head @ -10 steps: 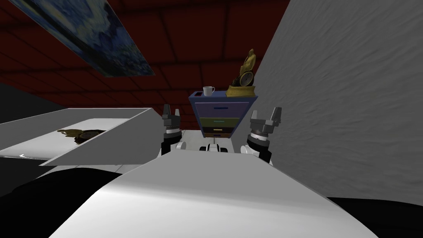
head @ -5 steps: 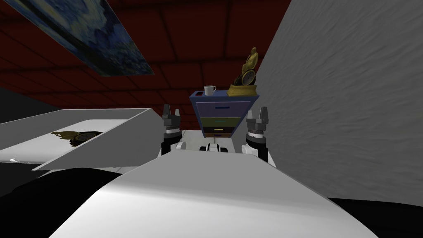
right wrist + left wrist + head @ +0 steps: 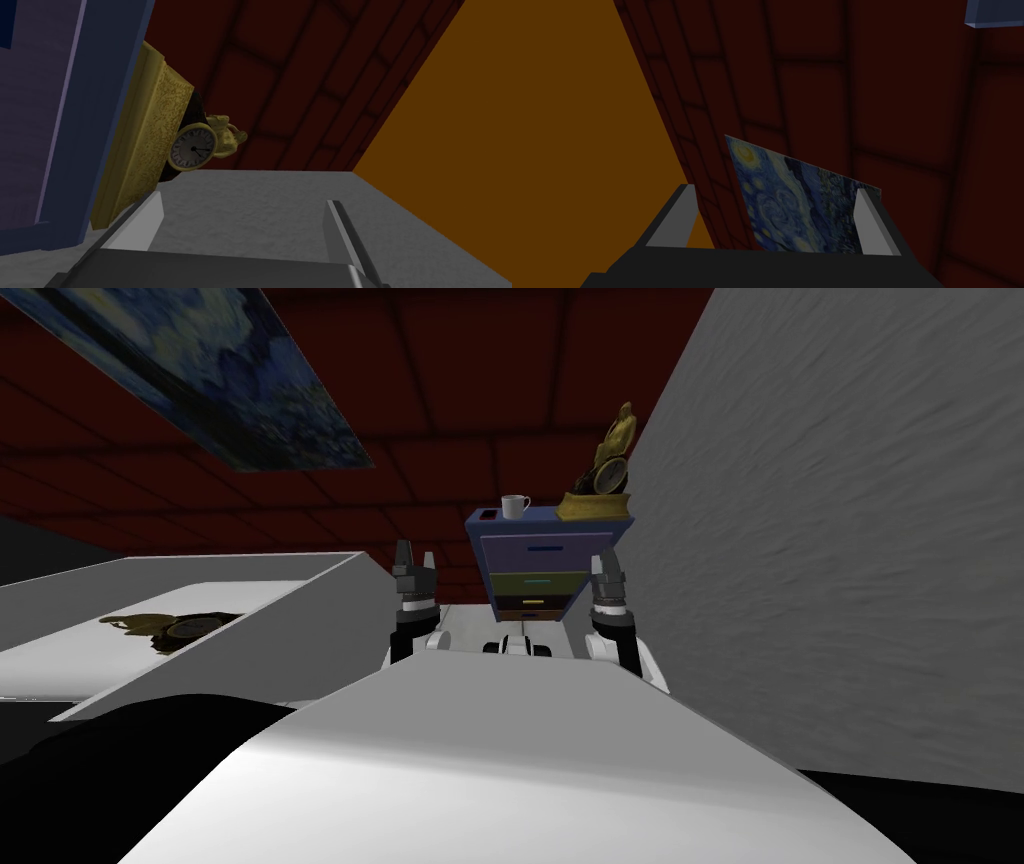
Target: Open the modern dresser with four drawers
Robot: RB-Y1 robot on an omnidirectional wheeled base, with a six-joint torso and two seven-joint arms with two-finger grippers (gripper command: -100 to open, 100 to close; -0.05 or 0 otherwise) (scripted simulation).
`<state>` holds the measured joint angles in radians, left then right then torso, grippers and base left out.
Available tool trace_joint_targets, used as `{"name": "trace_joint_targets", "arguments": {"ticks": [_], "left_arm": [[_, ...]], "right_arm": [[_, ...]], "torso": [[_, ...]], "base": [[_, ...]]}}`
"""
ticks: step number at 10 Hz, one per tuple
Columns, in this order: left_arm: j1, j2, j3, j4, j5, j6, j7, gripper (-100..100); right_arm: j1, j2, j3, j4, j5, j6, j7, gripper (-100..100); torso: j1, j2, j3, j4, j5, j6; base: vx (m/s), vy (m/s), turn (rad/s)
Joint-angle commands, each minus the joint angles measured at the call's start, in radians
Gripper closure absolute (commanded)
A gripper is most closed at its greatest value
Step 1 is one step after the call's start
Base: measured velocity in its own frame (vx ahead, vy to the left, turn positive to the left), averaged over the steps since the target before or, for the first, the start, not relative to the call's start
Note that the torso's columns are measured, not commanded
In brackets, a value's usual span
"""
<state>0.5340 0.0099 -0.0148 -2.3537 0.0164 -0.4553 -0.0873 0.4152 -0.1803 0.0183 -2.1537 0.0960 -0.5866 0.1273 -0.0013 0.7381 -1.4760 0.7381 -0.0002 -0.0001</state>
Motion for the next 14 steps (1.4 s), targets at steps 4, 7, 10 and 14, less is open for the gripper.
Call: {"name": "trace_joint_targets", "arguments": {"ticks": [4,7,10,14], "left_arm": [[0.0,0.0,0.0,0.0,0.0,0.0,0.0,0],[0.0,0.0,0.0,0.0,0.0,0.0,0.0,0],[0.0,0.0,0.0,0.0,0.0,0.0,0.0,0],[0.0,0.0,0.0,0.0,0.0,0.0,0.0,0]], "right_arm": [[-0.093,-0.032,-0.006,0.085,0.139,0.041,0.152,-100],[-0.117,-0.039,-0.008,0.108,0.178,0.051,0.209,-100],[-0.166,-0.051,-0.013,0.156,0.254,0.072,0.293,-100],[-0.218,-0.065,-0.017,0.209,0.332,0.095,0.38,-100]], "torso": [[0.001,0.0,0.0,0.0,0.0,0.0],[0.002,0.0,0.0,0.0,0.0,0.0],[0.0,0.0,0.0,0.0,0.0,0.0],[0.002,0.0,0.0,0.0,0.0,0.0]], "base": [[-0.002,0.083,-0.05],[0.0,0.081,-0.033],[0.007,0.061,-0.04],[-0.002,0.076,-0.039]]}}
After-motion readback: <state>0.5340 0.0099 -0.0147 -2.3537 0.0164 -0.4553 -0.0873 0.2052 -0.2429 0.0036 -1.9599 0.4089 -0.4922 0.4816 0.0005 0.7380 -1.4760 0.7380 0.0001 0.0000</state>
